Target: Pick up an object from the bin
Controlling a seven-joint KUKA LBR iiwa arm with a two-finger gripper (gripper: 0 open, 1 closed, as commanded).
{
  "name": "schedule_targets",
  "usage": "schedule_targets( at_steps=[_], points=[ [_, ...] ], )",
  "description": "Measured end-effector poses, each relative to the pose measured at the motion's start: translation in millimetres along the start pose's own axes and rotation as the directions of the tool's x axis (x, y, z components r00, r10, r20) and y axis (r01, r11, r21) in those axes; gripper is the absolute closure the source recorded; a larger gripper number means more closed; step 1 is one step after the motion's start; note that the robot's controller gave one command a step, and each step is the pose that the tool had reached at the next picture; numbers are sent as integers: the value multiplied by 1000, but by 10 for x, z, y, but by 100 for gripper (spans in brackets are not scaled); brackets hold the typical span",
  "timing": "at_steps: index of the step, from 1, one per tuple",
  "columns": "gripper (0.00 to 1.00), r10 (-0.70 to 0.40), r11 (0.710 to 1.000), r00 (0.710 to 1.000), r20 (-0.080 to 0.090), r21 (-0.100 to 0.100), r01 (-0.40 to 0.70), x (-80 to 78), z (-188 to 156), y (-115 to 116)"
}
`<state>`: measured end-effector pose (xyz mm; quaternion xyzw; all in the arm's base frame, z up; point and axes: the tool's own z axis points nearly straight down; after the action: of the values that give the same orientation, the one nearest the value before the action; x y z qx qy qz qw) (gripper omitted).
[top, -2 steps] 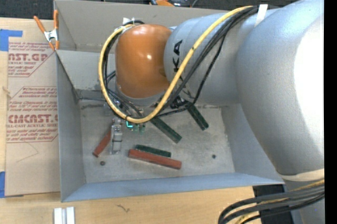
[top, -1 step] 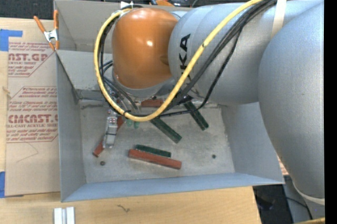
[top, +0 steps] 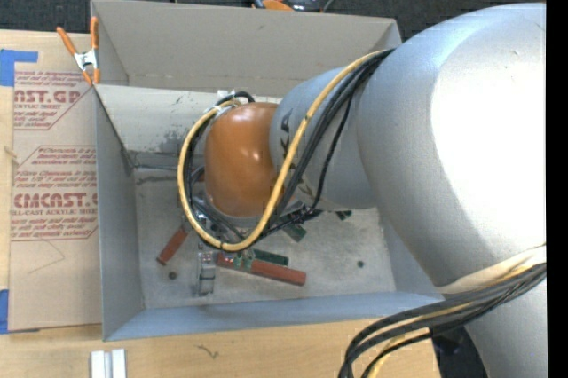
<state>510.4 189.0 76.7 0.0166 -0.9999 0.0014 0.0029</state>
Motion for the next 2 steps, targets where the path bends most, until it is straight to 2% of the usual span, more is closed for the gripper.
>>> schedule_targets(
  at_steps=[1, 2],
  points=[
    [100, -1, 1000, 1000, 6, -4, 1, -18, -40, 21],
    [0, -1, 1000, 1000, 5, -4, 1, -17, -40, 20]
  ],
)
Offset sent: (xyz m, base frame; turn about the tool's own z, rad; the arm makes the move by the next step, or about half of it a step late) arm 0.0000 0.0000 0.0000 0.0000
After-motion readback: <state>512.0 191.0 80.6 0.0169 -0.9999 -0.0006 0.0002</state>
